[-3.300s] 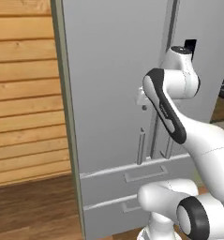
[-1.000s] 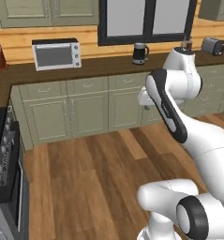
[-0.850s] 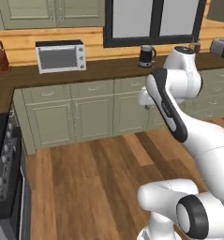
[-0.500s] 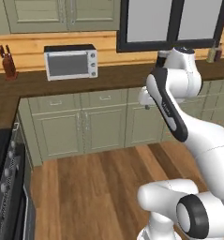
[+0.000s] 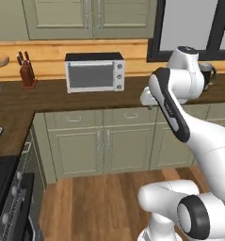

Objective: Navigate to the coffee machine.

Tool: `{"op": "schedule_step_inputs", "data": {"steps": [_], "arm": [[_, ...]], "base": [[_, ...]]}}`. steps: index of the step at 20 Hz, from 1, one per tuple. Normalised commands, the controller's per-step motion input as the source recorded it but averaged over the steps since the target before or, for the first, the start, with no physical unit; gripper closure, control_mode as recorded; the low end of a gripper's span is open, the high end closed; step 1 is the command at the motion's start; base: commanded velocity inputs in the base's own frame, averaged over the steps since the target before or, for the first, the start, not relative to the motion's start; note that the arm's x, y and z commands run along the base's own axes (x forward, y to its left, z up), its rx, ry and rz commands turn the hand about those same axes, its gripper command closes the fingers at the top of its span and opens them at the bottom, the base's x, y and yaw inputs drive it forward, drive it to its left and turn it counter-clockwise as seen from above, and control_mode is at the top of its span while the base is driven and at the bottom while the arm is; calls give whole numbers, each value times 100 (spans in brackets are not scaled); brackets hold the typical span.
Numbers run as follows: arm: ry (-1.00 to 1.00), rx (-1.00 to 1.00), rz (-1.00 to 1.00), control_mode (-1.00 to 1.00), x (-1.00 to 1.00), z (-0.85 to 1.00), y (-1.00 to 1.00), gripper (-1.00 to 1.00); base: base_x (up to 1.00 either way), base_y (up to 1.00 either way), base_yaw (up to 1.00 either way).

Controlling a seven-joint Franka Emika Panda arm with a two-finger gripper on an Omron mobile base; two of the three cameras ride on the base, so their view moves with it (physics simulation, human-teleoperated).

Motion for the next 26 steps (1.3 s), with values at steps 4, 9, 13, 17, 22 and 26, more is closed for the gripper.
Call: {"op": "schedule_step_inputs", "data": {"steps": [4,9,13,17,22,26], "arm": [[0,0,0,100,0,0,0,-100],[0,0,0,100,0,0,0,-100],[0,0,0,100,0,0,0,-100],[0,0,0,100,0,0,0,-100],[0,0,0,100,0,0,0,-100],[0,0,0,100,0,0,0,-100]], "base": [[100,-12,57],[94,-2,75],[50,-1,85],[22,-8,88],[22,-18,85],[46,-45,65]]}}
